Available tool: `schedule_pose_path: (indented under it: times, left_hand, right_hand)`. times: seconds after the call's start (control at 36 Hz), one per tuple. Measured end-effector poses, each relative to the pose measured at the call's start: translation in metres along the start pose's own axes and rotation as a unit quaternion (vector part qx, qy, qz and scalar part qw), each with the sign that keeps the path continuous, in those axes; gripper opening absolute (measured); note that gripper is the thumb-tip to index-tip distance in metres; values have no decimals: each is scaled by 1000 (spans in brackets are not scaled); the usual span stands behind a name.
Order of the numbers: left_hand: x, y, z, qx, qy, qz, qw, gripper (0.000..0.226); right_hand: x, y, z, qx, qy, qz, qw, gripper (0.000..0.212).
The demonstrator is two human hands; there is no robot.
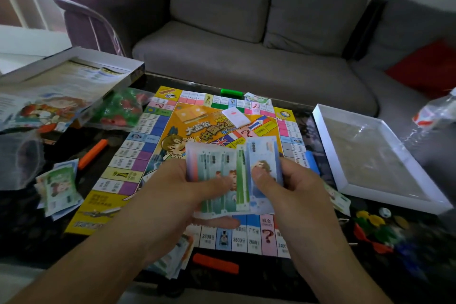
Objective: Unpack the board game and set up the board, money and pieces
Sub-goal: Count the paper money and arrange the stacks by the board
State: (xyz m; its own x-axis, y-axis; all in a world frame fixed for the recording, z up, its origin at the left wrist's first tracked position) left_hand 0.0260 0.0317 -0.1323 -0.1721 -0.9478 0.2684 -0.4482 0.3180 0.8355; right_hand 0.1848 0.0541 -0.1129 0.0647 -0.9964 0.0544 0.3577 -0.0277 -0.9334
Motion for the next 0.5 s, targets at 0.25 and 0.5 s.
schedule_pose_path:
  times: [0.25,0.5]
  left_hand:
    - [-6,-1,6,-52,48,-23,997,23]
    - [-8,-6,3,-64,43,-16,997,20]
  right_hand:
    - [-1,2,10,30,39,5,999,12]
    - [1,-2,2,56,32,28,998,14]
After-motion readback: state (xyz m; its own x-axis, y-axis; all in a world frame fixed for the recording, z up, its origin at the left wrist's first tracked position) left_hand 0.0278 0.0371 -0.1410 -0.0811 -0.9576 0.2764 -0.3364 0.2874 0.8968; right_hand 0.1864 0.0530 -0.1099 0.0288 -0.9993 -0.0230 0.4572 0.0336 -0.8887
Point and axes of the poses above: each hand's wrist, its own x-axis away from the middle knuckle, its own z-axis out of the back of the hand, y = z × x, the point moved 9 cm from there along -x, towards the middle knuckle, and after that the axes turned 9 degrees about x, right-handed, at the moved point
